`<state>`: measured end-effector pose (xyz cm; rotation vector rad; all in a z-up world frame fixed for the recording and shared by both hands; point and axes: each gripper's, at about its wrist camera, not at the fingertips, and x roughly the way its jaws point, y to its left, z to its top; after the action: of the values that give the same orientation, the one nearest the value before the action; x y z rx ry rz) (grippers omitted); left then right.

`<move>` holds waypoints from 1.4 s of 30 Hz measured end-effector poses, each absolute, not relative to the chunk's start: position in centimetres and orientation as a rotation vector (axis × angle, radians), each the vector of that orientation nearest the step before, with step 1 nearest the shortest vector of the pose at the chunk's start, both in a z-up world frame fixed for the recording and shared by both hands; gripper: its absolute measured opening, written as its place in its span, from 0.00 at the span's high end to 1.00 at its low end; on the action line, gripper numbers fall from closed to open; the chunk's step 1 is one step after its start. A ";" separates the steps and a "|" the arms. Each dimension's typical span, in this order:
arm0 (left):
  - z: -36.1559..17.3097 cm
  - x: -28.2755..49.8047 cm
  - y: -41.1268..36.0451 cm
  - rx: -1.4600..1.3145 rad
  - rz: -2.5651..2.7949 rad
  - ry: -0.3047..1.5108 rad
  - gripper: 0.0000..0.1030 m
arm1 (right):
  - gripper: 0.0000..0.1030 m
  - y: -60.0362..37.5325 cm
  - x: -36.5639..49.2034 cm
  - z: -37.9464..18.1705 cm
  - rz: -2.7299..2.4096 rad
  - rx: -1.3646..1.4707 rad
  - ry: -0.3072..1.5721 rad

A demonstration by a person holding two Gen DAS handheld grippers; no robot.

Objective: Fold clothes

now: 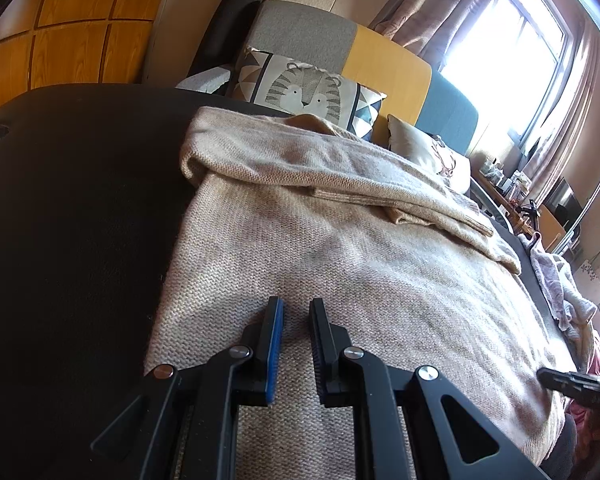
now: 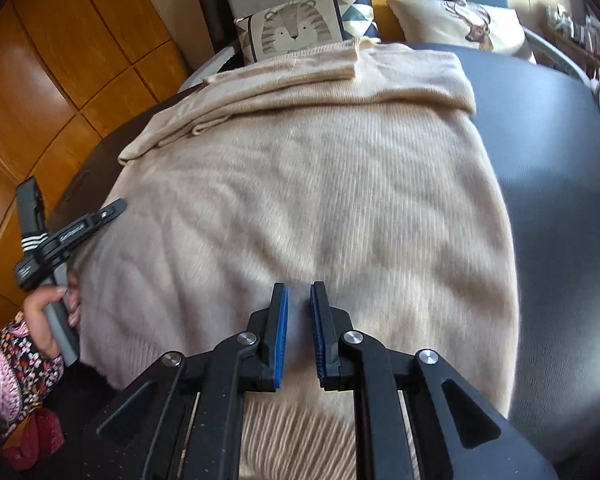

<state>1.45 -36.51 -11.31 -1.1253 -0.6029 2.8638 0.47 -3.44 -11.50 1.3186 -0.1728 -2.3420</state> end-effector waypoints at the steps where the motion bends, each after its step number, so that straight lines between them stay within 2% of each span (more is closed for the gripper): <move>1: -11.3 1.4 -36.6 -1.125 2.863 -0.604 0.87 | 0.88 -3.3 0.4 -11.4 -2.334 1.318 -0.188; 5: -11.4 1.5 -36.6 -1.120 2.862 -0.607 0.87 | 0.88 -3.6 -1.5 -10.3 -2.345 1.291 -0.277; 7: -11.4 1.5 -36.6 -1.118 2.863 -0.606 0.87 | 0.88 -5.5 -2.9 -9.8 -2.316 1.286 -0.262; 11: -11.4 1.5 -36.6 -1.117 2.865 -0.601 0.87 | 0.88 -12.3 -5.9 -8.6 -2.287 1.237 -0.081; 16: -11.4 1.5 -36.5 -1.118 2.869 -0.592 0.87 | 0.88 -19.6 -10.2 -8.6 -2.278 1.209 -0.004; 20: -11.4 1.5 -36.6 -1.115 2.866 -0.598 0.87 | 0.87 -21.5 -12.0 -10.7 -2.264 1.302 0.044; 22: -11.4 1.5 -36.6 -1.112 2.863 -0.604 0.87 | 0.86 -21.2 -10.8 -10.9 -2.248 1.282 0.063; 24: -11.5 1.5 -36.7 -1.107 2.861 -0.611 0.87 | 0.74 -20.9 -8.8 -10.8 -2.230 1.250 0.105; 27: -11.5 1.5 -36.7 -1.103 2.858 -0.617 0.87 | 0.62 -19.9 -4.8 -10.8 -2.216 1.212 0.158; 30: -11.5 1.5 -36.8 -1.104 2.858 -0.617 0.87 | 0.62 -19.0 -1.2 -10.8 -2.206 1.172 0.207; 34: -11.5 1.5 -36.9 -1.102 2.848 -0.630 0.87 | 0.62 -16.0 1.0 -9.9 -2.211 1.131 0.101; 38: -10.6 0.7 -36.2 -1.196 2.838 -0.568 0.83 | 0.62 -10.7 -0.2 -7.7 -2.372 1.083 0.001; 40: -9.7 -0.2 -35.0 -1.263 2.845 -0.472 0.83 | 0.62 -8.0 -1.6 -7.1 -2.460 1.098 -0.020; 42: -8.6 -0.9 -33.9 -1.241 2.819 -0.452 0.83 | 0.62 -5.4 -3.9 -6.9 -2.535 1.124 -0.068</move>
<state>-0.92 -33.86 -8.63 -1.2407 -0.4517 2.8193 -3.91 -5.39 -6.86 1.1242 -0.0683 -2.5350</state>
